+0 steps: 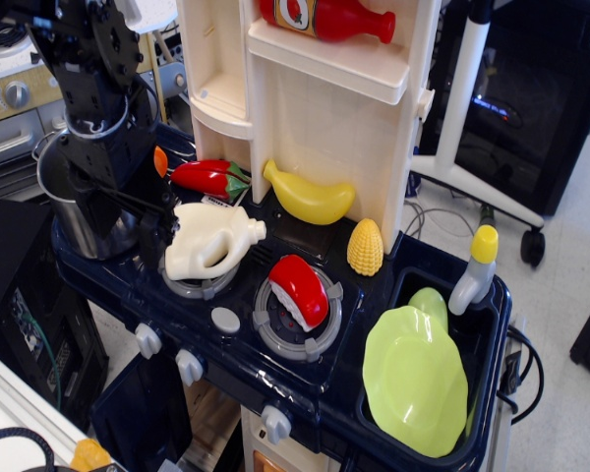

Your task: Put sushi in pot or pan

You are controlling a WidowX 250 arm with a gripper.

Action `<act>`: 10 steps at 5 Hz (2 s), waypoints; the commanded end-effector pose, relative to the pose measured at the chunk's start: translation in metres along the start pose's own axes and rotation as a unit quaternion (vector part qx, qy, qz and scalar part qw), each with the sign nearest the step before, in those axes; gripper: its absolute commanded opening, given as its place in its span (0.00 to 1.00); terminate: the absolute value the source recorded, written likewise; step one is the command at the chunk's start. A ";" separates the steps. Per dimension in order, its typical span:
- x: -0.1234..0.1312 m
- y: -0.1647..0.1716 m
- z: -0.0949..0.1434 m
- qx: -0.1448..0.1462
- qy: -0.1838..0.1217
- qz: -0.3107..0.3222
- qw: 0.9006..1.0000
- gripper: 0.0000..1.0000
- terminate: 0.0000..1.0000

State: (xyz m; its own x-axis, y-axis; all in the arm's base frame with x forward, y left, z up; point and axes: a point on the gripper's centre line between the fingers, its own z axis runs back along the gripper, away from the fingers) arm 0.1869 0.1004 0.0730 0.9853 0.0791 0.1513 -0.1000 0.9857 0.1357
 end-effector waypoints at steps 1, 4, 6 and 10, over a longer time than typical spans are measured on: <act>0.000 0.000 0.000 0.000 0.000 0.000 1.000 1.00 0.00; 0.031 -0.085 0.014 0.027 0.034 0.221 0.974 1.00 0.00; 0.050 -0.112 0.015 0.012 0.032 0.310 0.950 1.00 0.00; 0.051 -0.127 -0.024 -0.018 0.045 0.342 0.939 1.00 0.00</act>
State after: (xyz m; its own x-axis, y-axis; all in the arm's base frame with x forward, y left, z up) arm 0.2459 -0.0199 0.0293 0.6970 0.7110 0.0934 -0.7148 0.6992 0.0120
